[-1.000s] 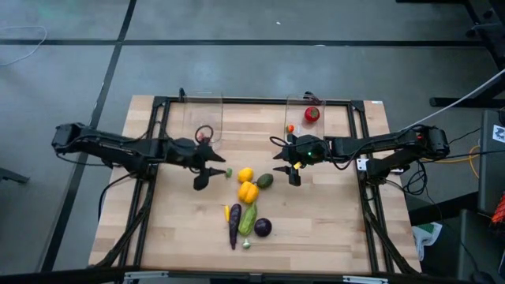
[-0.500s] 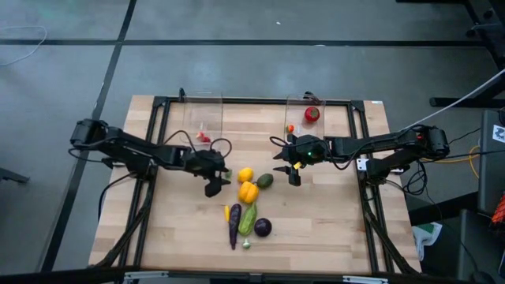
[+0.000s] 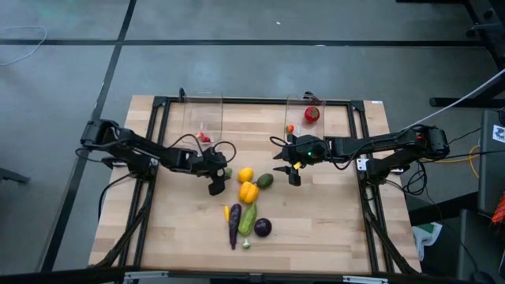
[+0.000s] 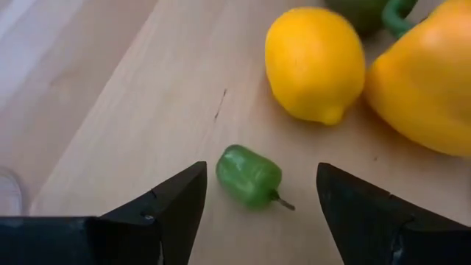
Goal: Sort produce into baskets
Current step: Put the green chili pepper into the left transparent bin
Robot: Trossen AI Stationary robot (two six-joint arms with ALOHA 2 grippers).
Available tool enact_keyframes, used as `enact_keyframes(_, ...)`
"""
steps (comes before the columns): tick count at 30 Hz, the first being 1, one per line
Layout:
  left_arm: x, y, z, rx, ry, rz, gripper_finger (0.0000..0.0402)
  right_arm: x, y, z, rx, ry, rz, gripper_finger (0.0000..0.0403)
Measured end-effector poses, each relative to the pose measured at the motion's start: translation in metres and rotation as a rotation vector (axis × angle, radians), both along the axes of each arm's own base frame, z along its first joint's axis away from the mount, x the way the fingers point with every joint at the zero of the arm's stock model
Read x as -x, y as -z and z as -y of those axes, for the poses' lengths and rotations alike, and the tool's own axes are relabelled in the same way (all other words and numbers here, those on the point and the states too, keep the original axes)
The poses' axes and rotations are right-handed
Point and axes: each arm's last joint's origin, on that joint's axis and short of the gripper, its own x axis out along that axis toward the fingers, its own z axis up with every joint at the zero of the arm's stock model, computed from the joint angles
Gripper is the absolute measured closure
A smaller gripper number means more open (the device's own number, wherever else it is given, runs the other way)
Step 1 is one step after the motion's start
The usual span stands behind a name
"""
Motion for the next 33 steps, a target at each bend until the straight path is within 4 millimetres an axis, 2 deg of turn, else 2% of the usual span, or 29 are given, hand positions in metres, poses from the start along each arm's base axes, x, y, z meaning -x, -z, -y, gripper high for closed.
enact_keyframes(11,-0.003,0.02,0.0,0.067,-0.105,-0.052,0.0149,0.0,0.0,0.0,0.0,0.0,0.0,0.021)
enact_keyframes(33,-0.007,0.02,-0.001,0.065,-0.141,-0.003,0.0149,0.0,0.0,0.0,0.0,0.0,0.0,0.021)
